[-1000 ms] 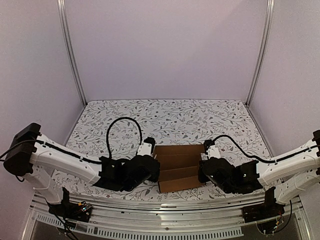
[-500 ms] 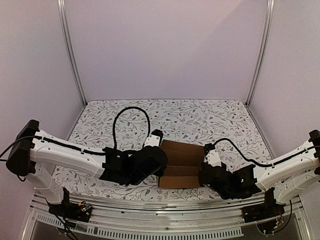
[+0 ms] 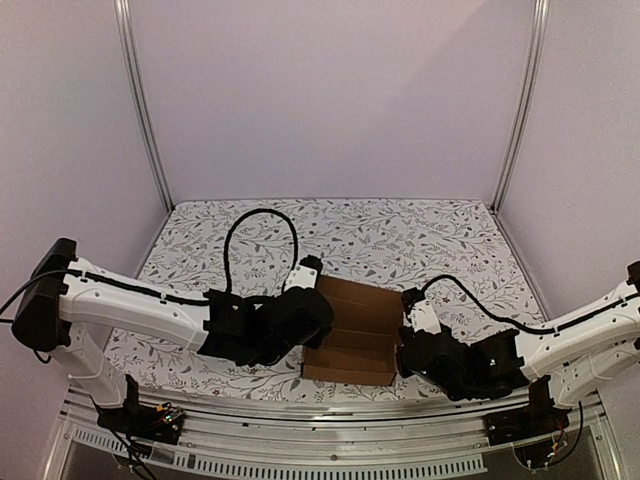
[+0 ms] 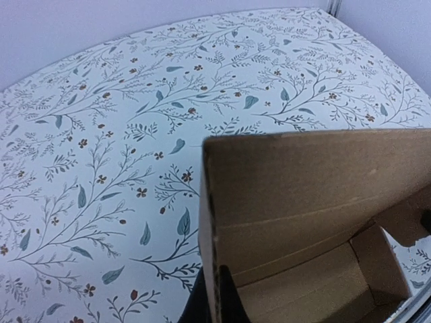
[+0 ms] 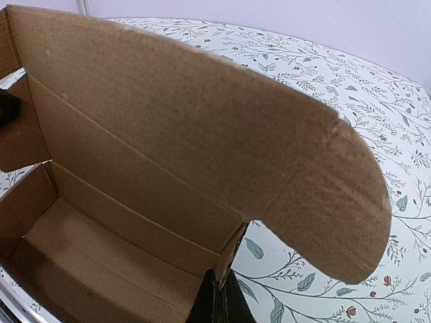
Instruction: Fold the paper box
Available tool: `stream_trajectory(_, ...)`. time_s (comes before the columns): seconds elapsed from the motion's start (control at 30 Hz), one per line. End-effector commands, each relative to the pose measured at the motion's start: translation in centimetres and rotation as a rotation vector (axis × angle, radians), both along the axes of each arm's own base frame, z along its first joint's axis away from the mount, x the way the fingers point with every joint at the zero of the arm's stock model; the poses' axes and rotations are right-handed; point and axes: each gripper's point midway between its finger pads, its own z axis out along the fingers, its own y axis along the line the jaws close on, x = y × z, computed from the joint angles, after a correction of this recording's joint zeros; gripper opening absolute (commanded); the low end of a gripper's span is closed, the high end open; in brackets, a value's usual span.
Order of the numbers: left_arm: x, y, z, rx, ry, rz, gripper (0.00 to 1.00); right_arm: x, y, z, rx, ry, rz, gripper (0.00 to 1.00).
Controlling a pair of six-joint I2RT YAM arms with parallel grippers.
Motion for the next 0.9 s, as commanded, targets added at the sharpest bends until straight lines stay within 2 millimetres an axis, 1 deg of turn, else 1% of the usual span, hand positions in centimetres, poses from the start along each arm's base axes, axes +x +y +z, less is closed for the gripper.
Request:
stream_trajectory(0.0,-0.2,-0.7,1.4,-0.051,0.001,-0.042,0.0,-1.4,2.7,2.7,0.088,-0.019,0.131,0.0)
stream_trajectory(0.1,-0.1,-0.8,1.7,-0.059,0.005,-0.046,0.0,-1.4,2.8,2.9,0.09,-0.023,0.134,0.0)
stream_trajectory(0.23,-0.4,-1.5,1.3,-0.087,0.036,-0.055,0.0,-1.4,3.1,2.6,0.089,-0.015,0.132,0.0)
stream_trajectory(0.4,-0.9,-2.3,-0.3,-0.106,0.094,-0.067,0.0,-1.2,3.3,2.7,0.116,-0.011,0.104,0.0)
stream_trajectory(0.53,-1.4,-1.9,-1.8,-0.118,0.141,-0.047,0.0,-0.9,3.6,3.2,0.14,-0.015,0.076,0.0)
stream_trajectory(0.63,-1.7,-1.6,-2.7,-0.129,0.168,-0.03,0.0,-0.8,3.9,3.1,0.162,-0.006,0.055,0.0)
stream_trajectory(0.73,-1.8,-1.0,-3.5,-0.134,0.185,0.001,0.0,-0.7,4.2,2.9,0.171,0.004,0.045,0.0)
stream_trajectory(0.87,-1.9,-1.2,-4.0,-0.146,0.204,0.017,0.0,-0.8,4.7,2.5,0.169,0.018,0.053,0.0)
